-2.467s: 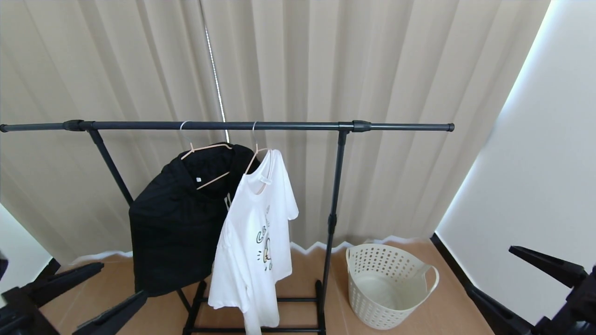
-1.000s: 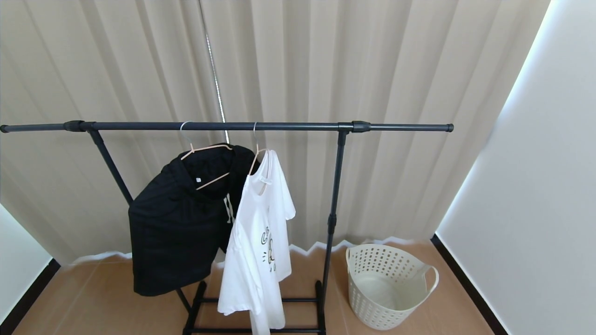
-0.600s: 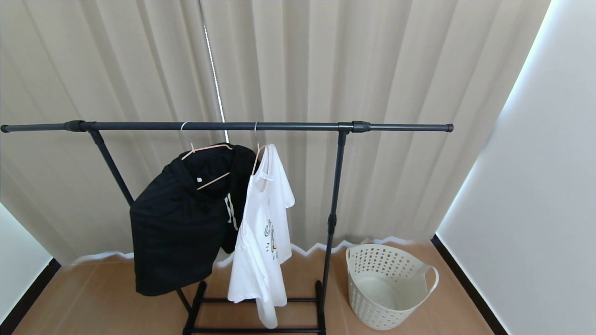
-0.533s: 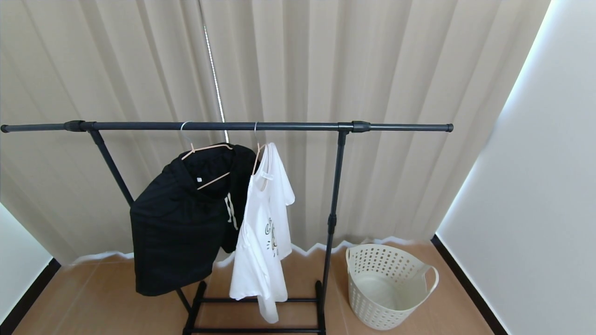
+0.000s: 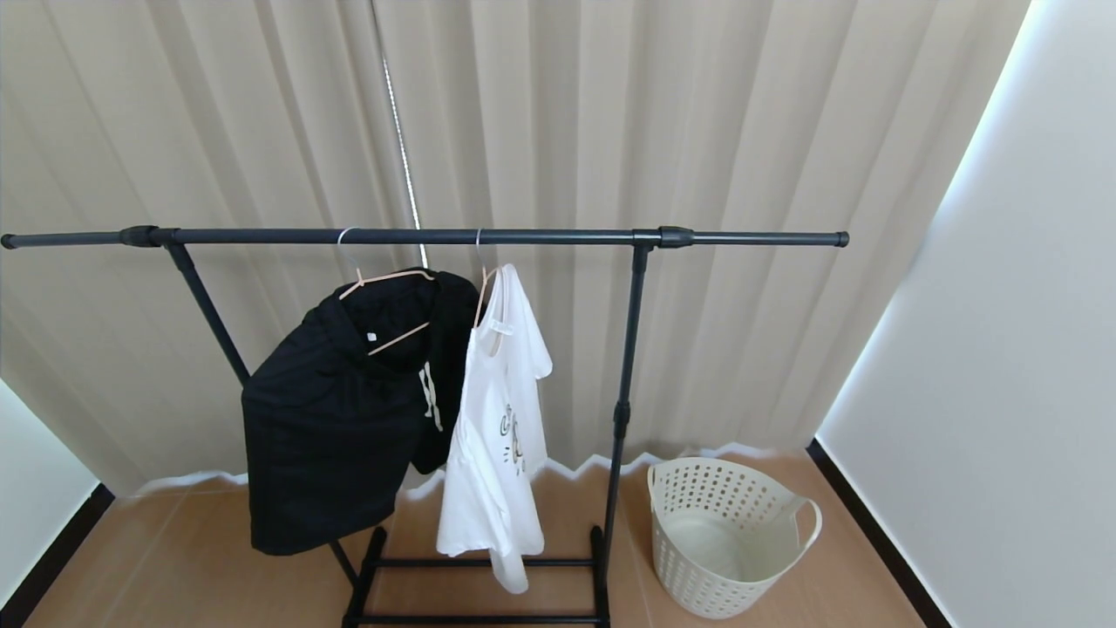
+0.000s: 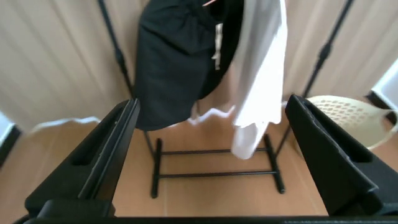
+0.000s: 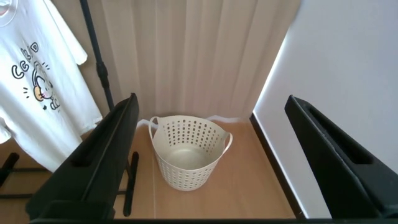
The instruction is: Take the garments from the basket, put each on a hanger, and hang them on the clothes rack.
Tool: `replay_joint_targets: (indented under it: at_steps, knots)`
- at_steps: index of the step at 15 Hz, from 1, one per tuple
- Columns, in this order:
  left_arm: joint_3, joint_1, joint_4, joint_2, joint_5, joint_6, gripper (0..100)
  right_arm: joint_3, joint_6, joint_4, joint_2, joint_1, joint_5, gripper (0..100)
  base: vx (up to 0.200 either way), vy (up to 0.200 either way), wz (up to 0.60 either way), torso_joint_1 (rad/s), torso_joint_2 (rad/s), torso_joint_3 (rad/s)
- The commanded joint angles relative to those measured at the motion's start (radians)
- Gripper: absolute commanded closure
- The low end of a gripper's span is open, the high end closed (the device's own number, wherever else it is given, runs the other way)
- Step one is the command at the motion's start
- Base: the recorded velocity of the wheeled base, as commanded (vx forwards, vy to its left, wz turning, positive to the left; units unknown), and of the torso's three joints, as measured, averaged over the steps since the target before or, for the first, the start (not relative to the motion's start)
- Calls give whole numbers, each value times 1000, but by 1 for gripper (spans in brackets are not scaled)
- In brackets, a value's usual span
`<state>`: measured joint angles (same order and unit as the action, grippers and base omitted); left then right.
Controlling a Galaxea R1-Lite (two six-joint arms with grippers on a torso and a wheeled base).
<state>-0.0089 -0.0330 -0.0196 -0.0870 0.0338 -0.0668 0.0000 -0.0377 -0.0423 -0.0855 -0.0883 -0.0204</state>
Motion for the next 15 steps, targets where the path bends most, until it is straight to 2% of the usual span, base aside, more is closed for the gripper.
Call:
replay_joint_targets:
  at_steps: [1, 3, 4, 5, 9, 15]
  knots:
    - [0, 39, 1, 87, 72, 36, 0, 0, 1, -1, -5, -1, 2, 0, 0, 0, 0, 0, 0, 0]
    - [0, 35, 1, 84, 69, 33, 0, 0, 1, -1, -3, 10, 7, 0, 0, 0, 0, 0, 0, 0]
    - [1, 33, 1, 82, 69, 30, 0, 0, -2, 1, 20, 71, 5, 0, 0, 0, 0, 0, 0, 0]
    - [1, 33, 1, 84, 67, 27, 0, 0, -1, -4, 86, 94, 11, 0, 0, 0, 0, 0, 0, 0]
    - [1, 31, 3, 84, 57, 32, 0, 0, 38, -4, 86, 96, 17, 0, 0, 0, 0, 0, 0, 0]
    - [3, 31, 3, 84, 57, 32, 0, 0, 28, -4, 86, 96, 22, 0, 0, 0, 0, 0, 0, 0]
